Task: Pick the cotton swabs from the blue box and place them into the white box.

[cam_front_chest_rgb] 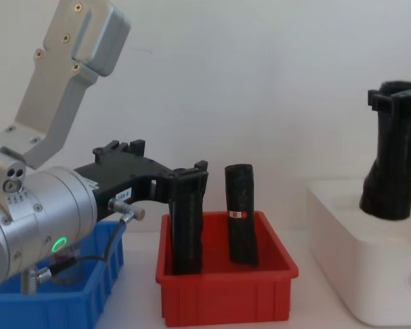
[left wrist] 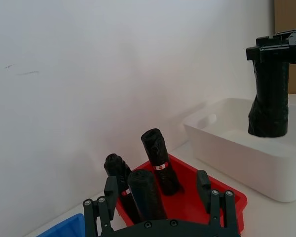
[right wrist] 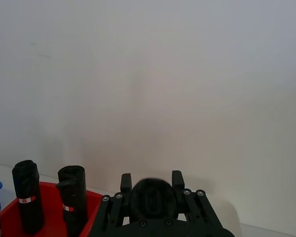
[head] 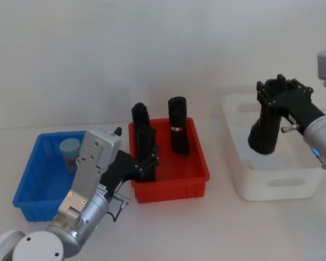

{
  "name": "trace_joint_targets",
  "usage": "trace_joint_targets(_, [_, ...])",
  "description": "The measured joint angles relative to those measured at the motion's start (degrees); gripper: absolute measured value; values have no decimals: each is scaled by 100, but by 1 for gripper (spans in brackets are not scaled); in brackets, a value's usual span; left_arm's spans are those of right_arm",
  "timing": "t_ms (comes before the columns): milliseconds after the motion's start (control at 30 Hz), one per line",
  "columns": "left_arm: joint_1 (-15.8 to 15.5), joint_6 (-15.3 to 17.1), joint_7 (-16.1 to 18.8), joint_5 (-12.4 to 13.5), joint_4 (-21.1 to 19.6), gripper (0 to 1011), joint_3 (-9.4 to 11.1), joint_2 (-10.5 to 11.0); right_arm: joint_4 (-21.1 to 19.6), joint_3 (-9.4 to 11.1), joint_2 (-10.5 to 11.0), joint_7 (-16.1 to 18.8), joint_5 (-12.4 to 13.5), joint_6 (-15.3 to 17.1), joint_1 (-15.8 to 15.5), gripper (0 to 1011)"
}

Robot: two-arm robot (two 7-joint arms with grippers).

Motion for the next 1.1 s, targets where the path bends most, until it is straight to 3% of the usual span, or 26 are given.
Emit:
trace_joint_targets(600, [0,0,0,0,0,1004,0,0,-1,49,48,-77,-35,31,-53,987])
trace_joint_targets(1100, [0,0,0,0,0,1004,0,0,-5,60,57,-92,-42,31,-63,1002])
